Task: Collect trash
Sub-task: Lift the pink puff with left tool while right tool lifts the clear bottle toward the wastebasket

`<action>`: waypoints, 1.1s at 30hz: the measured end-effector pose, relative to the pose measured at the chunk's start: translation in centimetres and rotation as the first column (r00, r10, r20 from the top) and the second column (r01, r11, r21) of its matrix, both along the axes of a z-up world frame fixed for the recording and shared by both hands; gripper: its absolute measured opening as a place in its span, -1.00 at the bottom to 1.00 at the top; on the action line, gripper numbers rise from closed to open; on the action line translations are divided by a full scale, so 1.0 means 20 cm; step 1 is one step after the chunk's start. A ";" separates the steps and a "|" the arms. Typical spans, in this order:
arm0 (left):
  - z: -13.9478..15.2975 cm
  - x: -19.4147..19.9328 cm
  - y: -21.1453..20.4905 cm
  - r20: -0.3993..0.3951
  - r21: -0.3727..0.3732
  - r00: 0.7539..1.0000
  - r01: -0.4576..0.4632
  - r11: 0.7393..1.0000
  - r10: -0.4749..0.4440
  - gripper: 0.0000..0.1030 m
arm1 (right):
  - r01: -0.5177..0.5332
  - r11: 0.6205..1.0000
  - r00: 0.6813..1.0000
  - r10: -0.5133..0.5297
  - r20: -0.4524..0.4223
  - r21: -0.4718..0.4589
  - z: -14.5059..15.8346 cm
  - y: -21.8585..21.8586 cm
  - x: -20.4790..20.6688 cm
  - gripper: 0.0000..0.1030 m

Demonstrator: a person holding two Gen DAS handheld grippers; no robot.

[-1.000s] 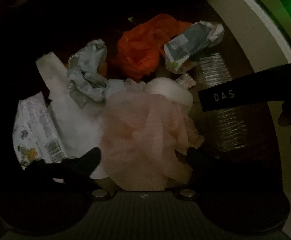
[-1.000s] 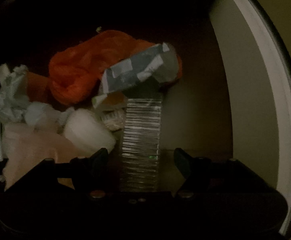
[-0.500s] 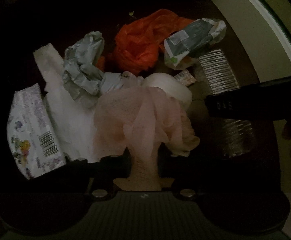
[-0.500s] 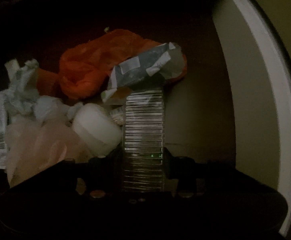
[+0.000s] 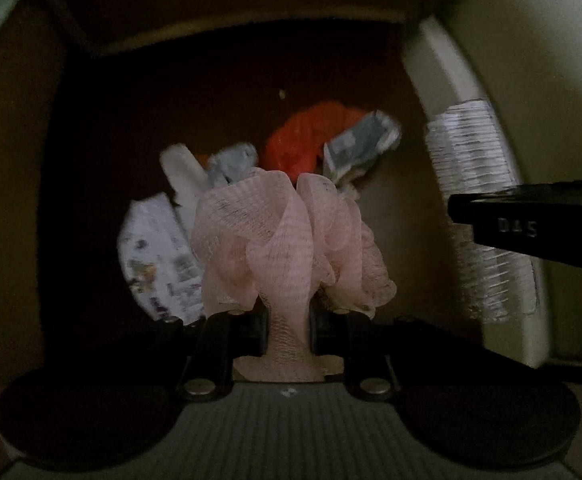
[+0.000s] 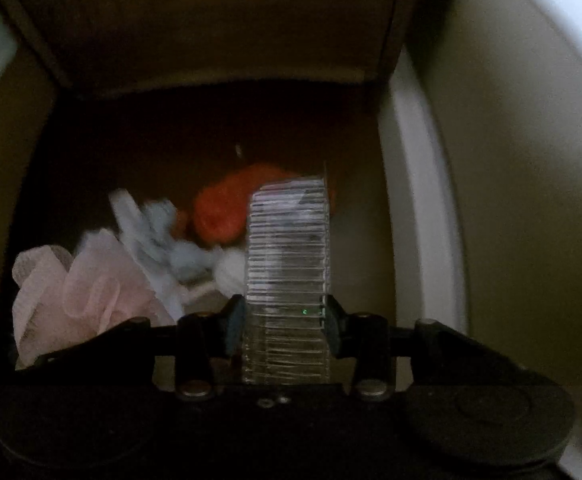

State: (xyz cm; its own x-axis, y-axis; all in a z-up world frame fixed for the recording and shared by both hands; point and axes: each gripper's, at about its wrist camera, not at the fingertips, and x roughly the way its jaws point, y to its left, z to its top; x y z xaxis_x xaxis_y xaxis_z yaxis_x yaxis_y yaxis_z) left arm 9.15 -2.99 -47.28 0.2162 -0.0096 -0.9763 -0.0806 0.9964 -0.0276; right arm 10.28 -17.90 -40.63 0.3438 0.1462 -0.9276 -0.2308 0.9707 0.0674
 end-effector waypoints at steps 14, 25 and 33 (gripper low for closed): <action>1.25 0.00 0.12 0.142 0.007 0.990 -0.023 1.000 0.022 -0.66 | -0.030 0.992 0.983 0.007 0.181 0.123 1.24 0.01 -0.04 -0.24; 1.91 0.13 0.21 0.271 0.055 0.962 -0.052 0.997 0.035 -0.66 | -0.083 0.978 0.943 0.015 0.331 0.191 1.82 0.07 0.04 -0.24; 2.32 0.29 0.27 0.381 0.055 0.924 -0.065 0.996 0.039 -0.65 | -0.148 0.961 0.882 0.021 0.470 0.234 2.20 0.13 0.22 -0.24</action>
State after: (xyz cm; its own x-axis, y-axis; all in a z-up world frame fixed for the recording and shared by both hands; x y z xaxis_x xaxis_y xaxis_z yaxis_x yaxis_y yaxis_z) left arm 14.87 2.48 -0.84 0.5687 0.0726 -0.8194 -0.1289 0.9917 -0.0016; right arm 14.67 -15.23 3.40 0.6963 0.4032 -0.5938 -0.3769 0.9094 0.1756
